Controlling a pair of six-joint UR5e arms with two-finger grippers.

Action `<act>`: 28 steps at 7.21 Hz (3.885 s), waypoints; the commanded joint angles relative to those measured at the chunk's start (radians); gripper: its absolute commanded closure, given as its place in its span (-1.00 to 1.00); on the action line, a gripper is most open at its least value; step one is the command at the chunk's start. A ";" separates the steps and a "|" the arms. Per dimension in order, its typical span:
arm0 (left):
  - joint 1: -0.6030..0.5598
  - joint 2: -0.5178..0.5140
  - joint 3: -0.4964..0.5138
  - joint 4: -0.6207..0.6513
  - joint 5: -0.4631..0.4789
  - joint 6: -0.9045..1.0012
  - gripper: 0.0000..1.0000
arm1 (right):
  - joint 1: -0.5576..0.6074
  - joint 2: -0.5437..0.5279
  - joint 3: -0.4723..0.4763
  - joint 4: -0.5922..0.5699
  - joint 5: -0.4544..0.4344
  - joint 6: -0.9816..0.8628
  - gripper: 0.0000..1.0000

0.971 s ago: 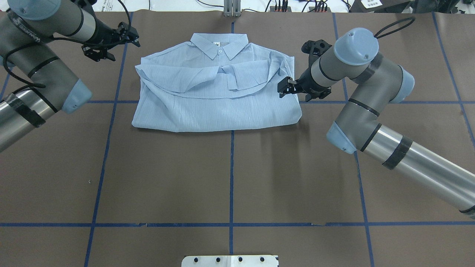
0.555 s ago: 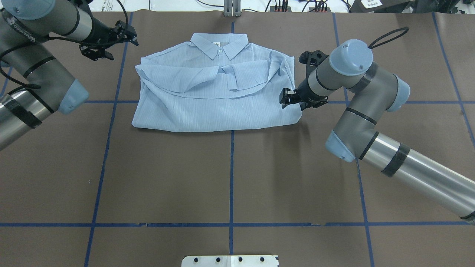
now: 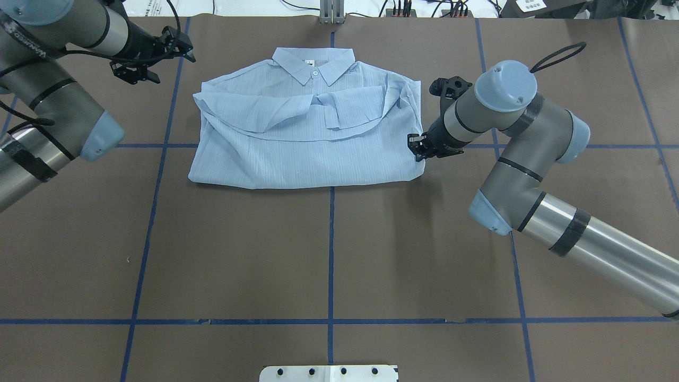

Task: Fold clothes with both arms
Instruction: 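Lower the right gripper to the folded shirt's side edge and grasp, then drag the folded shirt with the right gripper toward the robot, then grasp the shirt's other side edge with the left gripper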

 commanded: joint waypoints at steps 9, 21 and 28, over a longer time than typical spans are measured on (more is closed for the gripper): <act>-0.003 0.005 0.000 0.000 0.008 -0.001 -1.00 | -0.117 -0.621 0.658 0.012 0.021 0.014 1.00; 0.426 -0.026 -0.272 0.267 0.151 -0.355 -0.92 | -0.282 -0.564 0.759 0.100 -0.286 0.002 -1.00; 0.534 -0.024 -0.242 0.292 0.207 -0.356 -0.47 | -0.274 -0.521 0.725 0.100 -0.275 0.008 -1.00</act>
